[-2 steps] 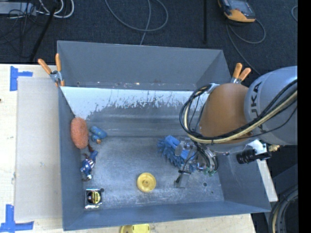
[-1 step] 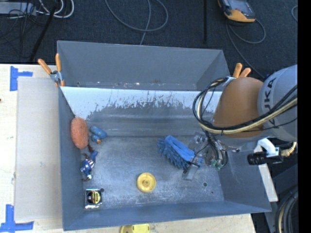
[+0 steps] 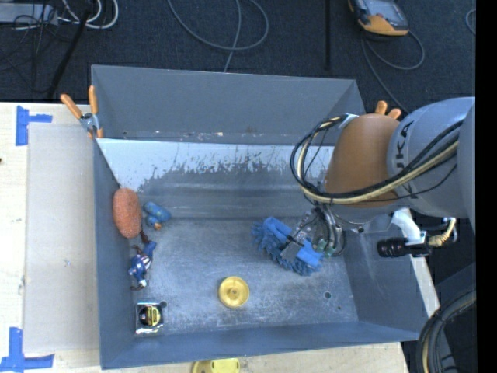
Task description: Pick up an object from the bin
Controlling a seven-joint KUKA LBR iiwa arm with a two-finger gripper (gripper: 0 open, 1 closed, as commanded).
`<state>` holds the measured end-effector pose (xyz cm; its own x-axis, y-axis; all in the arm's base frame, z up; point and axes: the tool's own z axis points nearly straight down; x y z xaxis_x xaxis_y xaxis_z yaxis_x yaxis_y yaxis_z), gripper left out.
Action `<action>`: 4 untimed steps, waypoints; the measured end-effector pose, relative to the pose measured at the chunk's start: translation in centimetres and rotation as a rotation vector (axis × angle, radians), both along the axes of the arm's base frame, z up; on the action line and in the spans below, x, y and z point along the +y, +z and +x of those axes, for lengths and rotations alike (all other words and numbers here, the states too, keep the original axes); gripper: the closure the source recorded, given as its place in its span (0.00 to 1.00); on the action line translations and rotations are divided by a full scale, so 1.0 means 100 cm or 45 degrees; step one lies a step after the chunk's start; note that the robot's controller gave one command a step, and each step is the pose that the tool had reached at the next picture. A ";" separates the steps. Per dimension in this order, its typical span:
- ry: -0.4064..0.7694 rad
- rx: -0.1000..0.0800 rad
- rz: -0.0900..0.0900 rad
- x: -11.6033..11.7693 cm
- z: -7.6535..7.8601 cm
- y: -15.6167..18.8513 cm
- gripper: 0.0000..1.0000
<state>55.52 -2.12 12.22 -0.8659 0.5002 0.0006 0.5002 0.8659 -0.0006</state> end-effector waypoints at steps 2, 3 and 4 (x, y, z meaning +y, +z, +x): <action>-0.004 -0.003 0.000 -0.019 0.015 0.137 1.00; -0.003 -0.002 -0.001 -0.019 0.015 0.137 0.00; -0.002 -0.002 -0.001 -0.019 0.015 0.137 0.00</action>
Offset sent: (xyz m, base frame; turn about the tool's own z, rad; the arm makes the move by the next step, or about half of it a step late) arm 0.0147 -0.0197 0.1369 0.0069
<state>57.04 -3.98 25.87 -0.8652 0.5014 -0.0007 0.5014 0.8652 -0.0004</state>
